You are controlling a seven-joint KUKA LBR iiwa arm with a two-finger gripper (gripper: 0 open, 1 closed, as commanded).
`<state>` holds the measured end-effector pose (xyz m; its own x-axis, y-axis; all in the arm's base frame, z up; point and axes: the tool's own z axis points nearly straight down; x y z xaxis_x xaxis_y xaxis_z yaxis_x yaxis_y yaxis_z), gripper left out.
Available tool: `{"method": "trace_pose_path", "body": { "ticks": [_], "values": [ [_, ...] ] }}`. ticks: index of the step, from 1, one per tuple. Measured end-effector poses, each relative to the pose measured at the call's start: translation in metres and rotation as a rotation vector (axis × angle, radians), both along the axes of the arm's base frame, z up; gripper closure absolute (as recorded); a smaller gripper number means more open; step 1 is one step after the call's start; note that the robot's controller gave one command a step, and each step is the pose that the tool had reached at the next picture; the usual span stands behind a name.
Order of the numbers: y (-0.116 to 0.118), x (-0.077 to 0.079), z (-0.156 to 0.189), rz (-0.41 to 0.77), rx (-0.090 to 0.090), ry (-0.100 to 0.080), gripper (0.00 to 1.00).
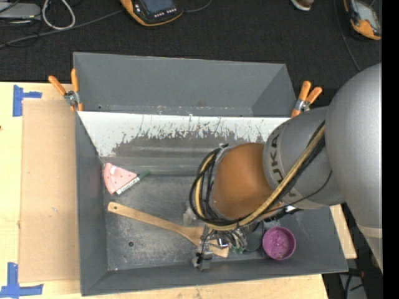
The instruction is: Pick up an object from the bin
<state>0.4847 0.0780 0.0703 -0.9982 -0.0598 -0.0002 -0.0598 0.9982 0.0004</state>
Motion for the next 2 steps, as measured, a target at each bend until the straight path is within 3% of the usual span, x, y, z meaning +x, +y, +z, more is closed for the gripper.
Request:
{"method": "trace_pose_path", "body": {
  "ticks": [1, 2],
  "values": [
    [0.003, 0.016, -0.002, -0.069, 0.003, -0.001, 0.0],
    [0.001, 0.002, -0.001, -0.015, 0.0, 0.006, 1.0]
  ]
}}
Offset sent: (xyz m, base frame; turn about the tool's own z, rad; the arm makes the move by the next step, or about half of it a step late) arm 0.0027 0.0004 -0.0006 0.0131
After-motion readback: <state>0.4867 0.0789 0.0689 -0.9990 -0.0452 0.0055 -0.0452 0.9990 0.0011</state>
